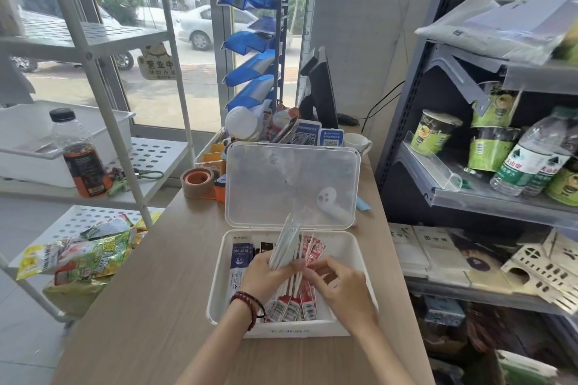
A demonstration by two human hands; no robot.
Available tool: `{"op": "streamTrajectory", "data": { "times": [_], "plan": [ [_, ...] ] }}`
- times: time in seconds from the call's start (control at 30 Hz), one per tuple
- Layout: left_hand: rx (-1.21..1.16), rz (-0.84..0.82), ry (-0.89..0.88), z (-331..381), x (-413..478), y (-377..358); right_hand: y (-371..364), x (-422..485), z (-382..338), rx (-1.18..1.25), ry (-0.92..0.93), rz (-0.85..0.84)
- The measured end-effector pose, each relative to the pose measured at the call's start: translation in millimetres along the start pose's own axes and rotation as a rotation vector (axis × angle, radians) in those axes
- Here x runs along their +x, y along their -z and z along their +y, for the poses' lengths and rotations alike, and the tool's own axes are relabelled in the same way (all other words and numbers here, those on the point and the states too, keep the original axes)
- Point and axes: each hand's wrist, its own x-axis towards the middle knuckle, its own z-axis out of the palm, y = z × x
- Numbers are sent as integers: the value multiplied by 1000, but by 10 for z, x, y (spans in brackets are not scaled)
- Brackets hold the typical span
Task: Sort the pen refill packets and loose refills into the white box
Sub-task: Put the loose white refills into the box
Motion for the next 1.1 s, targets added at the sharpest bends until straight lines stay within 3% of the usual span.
{"op": "streamTrajectory", "data": {
  "times": [0.53,0.9,1.1],
  "plan": [
    [-6,-109,26,-19,-25,-38,38,-42,-126,-76,-110,64],
    [1,-3,-18,-27,-33,-31,-36,15,-54,-215,-267,149],
    [-5,29,-27,-24,-10,-10,-75,52,25,-353,-381,60]
  ]
}}
